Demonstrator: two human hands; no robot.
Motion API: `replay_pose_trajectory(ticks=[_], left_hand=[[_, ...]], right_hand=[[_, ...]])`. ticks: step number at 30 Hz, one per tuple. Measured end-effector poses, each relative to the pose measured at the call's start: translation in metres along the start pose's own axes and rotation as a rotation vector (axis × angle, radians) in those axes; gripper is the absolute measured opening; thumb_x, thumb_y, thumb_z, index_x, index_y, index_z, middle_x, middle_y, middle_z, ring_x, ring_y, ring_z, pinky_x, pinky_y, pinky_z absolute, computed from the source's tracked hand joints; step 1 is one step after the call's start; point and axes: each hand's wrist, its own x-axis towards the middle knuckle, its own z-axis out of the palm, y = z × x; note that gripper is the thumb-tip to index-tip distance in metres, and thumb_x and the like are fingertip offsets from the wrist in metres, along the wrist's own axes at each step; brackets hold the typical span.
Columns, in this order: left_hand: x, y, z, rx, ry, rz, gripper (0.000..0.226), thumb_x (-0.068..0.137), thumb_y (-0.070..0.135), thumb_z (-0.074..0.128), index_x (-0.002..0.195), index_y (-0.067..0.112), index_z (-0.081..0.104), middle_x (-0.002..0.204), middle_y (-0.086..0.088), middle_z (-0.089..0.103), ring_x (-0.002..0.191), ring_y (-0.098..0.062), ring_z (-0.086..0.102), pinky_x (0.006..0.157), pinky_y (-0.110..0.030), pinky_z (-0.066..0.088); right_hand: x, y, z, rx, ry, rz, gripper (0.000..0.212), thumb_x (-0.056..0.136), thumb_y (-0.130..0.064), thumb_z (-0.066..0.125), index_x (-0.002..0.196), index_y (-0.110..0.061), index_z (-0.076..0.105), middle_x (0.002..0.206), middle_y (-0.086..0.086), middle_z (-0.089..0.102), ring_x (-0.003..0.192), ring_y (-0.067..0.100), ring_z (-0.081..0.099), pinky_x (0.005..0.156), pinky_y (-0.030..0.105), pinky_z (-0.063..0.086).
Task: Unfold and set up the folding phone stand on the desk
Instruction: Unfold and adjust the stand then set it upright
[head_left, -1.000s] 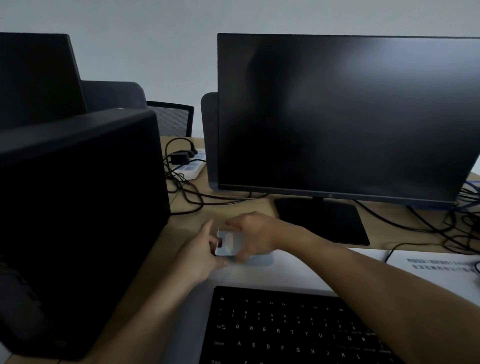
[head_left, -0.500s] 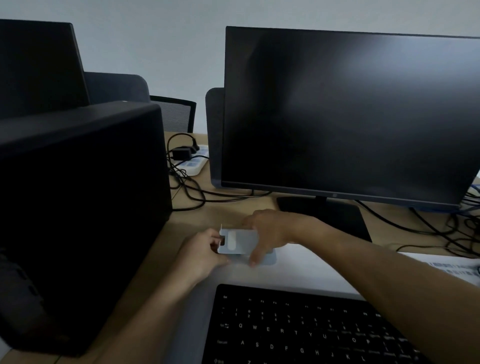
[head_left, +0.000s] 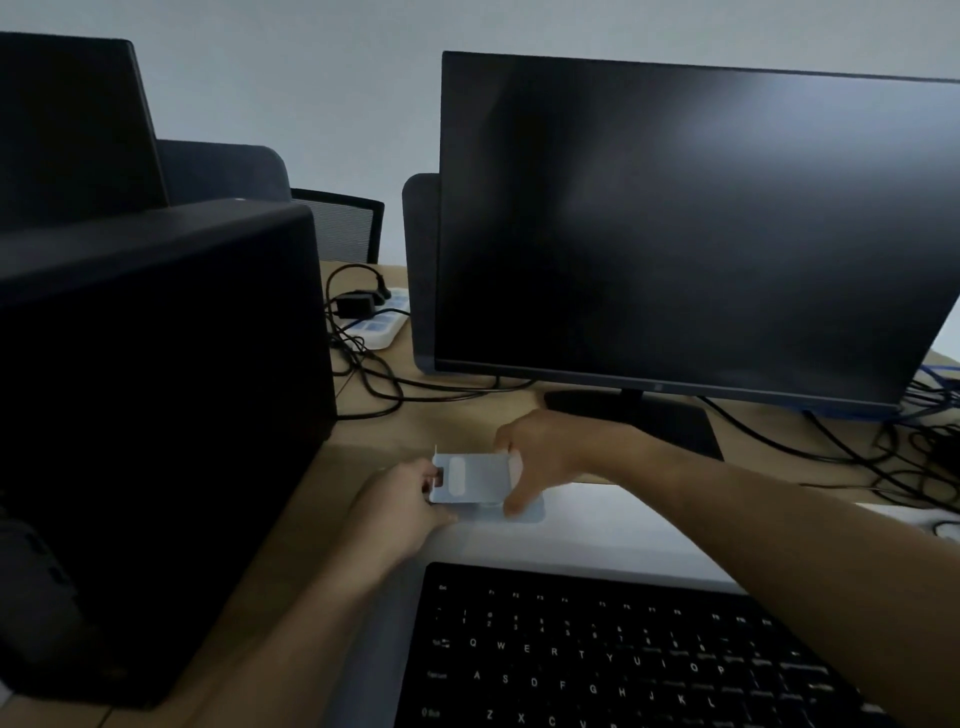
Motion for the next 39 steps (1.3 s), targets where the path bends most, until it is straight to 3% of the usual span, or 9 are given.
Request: replay_pose_trajectory(ticks=[6,11,20,24,27,30,33,36,39], left_hand=[[-0.004,0.005,0.002,-0.051,0.012,-0.056,0.056,0.062,0.039,0.079,0.114,0.03,0.061,0.097,0.009,0.068,0.086,-0.01,0.065,0.07,-0.027,0.05],[-0.004,0.008,0.004,-0.025,0.042,-0.069,0.093,0.064,0.035,0.079,0.142,0.024,0.031,0.109,0.002,0.071,0.101,-0.021,0.064,0.083,-0.035,0.053],[0.003,0.008,0.002,0.061,-0.031,-0.054,0.039,0.06,0.04,0.081,0.095,0.023,0.073,0.089,0.005,0.075,0.088,-0.016,0.068,0.079,-0.036,0.054],[-0.002,0.009,0.003,0.089,-0.032,-0.008,0.023,0.071,0.037,0.074,0.093,0.03,0.075,0.09,0.008,0.074,0.088,-0.011,0.067,0.077,-0.028,0.052],[-0.009,0.012,0.01,0.2,0.011,0.131,0.025,0.081,0.031,0.065,0.105,0.031,0.072,0.105,0.005,0.07,0.099,-0.015,0.062,0.084,-0.032,0.051],[-0.011,0.013,0.011,0.275,0.036,0.216,0.027,0.085,0.03,0.06,0.109,0.029,0.071,0.112,0.0,0.065,0.107,-0.022,0.055,0.088,-0.031,0.042],[-0.01,0.014,0.008,0.253,0.051,0.237,0.021,0.082,0.037,0.061,0.096,0.028,0.073,0.098,0.0,0.067,0.097,-0.02,0.055,0.077,-0.025,0.029],[-0.008,0.017,0.008,0.102,-0.014,0.184,0.024,0.075,0.036,0.071,0.096,0.026,0.072,0.097,0.003,0.071,0.095,-0.016,0.062,0.078,-0.03,0.047],[-0.004,0.018,0.007,0.127,-0.058,0.145,0.023,0.074,0.039,0.07,0.093,0.029,0.074,0.091,0.007,0.074,0.091,-0.012,0.065,0.076,-0.03,0.051]], right_hand=[[0.017,-0.025,-0.003,0.035,-0.108,0.01,0.072,0.055,-0.063,0.078,0.114,-0.026,0.059,0.103,-0.006,0.062,0.089,0.014,0.057,0.066,0.028,0.047],[0.031,-0.038,-0.001,0.01,-0.036,-0.047,0.066,0.054,-0.057,0.08,0.109,-0.025,0.061,0.099,-0.005,0.063,0.086,0.015,0.058,0.068,0.031,0.051],[0.016,-0.026,-0.012,0.105,0.137,-0.106,0.07,0.057,-0.056,0.072,0.119,-0.03,0.055,0.1,-0.011,0.059,0.091,0.016,0.057,0.068,0.029,0.049],[0.016,-0.031,-0.017,0.127,0.085,-0.088,0.089,0.055,-0.063,0.071,0.134,-0.027,0.05,0.119,-0.007,0.059,0.105,0.018,0.056,0.089,0.038,0.052],[0.011,-0.02,-0.009,0.245,0.103,-0.068,0.083,0.062,-0.058,0.078,0.135,-0.028,0.05,0.118,-0.013,0.056,0.111,0.013,0.054,0.093,0.029,0.046],[0.001,-0.004,-0.002,0.336,0.085,-0.059,0.084,0.06,-0.055,0.081,0.135,-0.036,0.049,0.113,-0.026,0.054,0.103,-0.002,0.052,0.081,0.013,0.039],[-0.006,0.009,0.006,0.152,0.052,-0.042,0.079,0.059,-0.054,0.081,0.129,-0.03,0.052,0.112,-0.015,0.058,0.098,0.009,0.054,0.077,0.023,0.045],[-0.005,0.013,0.013,0.042,0.132,-0.061,0.067,0.063,-0.049,0.078,0.12,-0.022,0.056,0.104,-0.006,0.058,0.09,0.016,0.054,0.067,0.028,0.045],[-0.003,0.013,0.01,0.054,0.144,-0.099,0.06,0.065,-0.042,0.077,0.119,-0.024,0.056,0.1,-0.008,0.057,0.084,0.012,0.054,0.06,0.022,0.042]])
